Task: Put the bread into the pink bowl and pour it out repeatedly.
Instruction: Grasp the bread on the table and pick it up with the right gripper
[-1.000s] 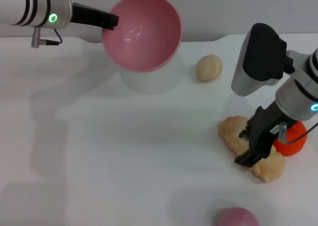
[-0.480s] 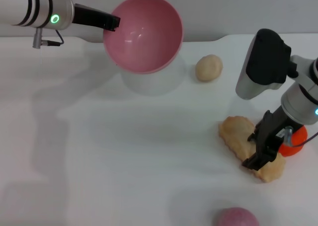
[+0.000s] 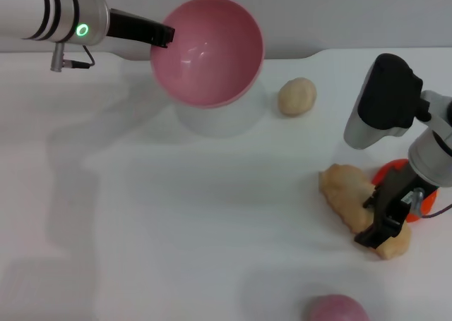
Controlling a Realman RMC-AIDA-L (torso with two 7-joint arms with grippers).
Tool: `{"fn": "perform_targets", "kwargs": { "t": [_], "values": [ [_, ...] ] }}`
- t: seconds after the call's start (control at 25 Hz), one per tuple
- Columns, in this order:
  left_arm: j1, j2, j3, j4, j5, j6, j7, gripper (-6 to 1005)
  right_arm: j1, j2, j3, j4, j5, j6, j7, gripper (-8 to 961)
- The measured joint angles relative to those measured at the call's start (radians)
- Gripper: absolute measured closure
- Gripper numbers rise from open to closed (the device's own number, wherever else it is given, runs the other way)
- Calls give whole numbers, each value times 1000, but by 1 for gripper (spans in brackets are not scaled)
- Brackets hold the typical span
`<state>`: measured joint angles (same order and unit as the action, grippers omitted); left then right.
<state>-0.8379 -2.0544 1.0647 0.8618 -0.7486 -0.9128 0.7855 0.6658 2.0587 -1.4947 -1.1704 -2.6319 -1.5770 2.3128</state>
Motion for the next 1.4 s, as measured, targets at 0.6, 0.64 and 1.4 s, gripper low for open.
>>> {"fn": "perform_targets", "kwargs": {
  "t": [0.6, 0.64, 1.4],
  "values": [
    [-1, -3, 25, -3, -8, 0, -2, 954, -19, -1, 1, -19, -31, 31, 16, 293],
    [-1, -3, 25, -3, -8, 0, -2, 954, -19, -1, 1, -20, -31, 34, 16, 293],
    [2, -3, 24, -3, -9, 1, -2, 954, -14, -3, -13, -25, -32, 34, -5, 645]
  ]
}}
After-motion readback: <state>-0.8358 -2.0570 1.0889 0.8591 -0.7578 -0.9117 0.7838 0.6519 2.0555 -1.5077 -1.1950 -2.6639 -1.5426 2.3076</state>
